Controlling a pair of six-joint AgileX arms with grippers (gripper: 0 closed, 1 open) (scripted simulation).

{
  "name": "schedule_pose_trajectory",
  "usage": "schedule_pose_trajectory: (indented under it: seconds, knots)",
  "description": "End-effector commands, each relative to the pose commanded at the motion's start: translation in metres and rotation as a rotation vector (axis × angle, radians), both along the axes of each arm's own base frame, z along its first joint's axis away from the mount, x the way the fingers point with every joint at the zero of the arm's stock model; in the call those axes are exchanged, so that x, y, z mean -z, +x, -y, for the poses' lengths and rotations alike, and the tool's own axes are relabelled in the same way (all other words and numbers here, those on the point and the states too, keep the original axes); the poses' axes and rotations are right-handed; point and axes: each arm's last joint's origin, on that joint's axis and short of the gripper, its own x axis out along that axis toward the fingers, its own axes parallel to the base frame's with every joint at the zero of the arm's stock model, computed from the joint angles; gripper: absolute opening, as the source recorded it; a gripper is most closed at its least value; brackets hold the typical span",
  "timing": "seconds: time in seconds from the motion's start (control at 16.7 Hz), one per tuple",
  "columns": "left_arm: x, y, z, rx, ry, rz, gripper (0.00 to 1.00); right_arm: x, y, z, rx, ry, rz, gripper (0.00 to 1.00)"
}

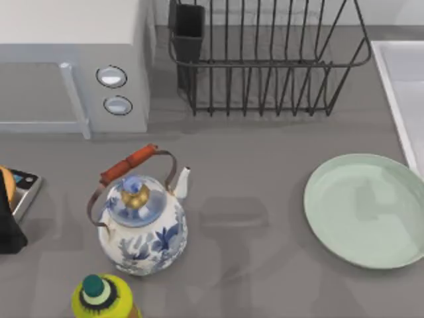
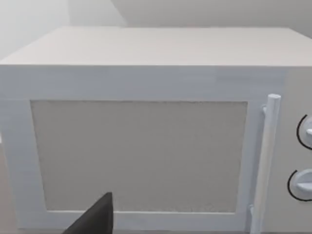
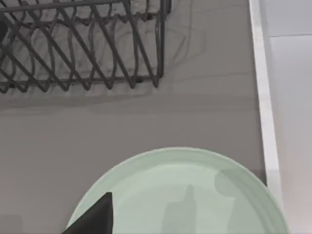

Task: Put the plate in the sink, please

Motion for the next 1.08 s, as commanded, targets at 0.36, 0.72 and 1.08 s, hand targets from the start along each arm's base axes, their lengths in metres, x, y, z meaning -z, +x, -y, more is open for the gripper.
schedule_pose_trajectory:
  seconds: [0.36,0.72,1.08]
  knots:
    - [0.0,0.0,0.0,0.0,0.0,0.0,1.0,-0.016,0.091,-0.061,-0.042,-0.019,-0.521,1.0]
    - [0.0,0.0,0.0,0.0,0.0,0.0,1.0,0.027,0.159,-0.135,-0.016,-0.134,-0.912,1.0]
    - [0.0,0.0,0.0,0.0,0.0,0.0,1.0,0.053,0.174,-0.163,0.006,-0.194,-1.037,1.0]
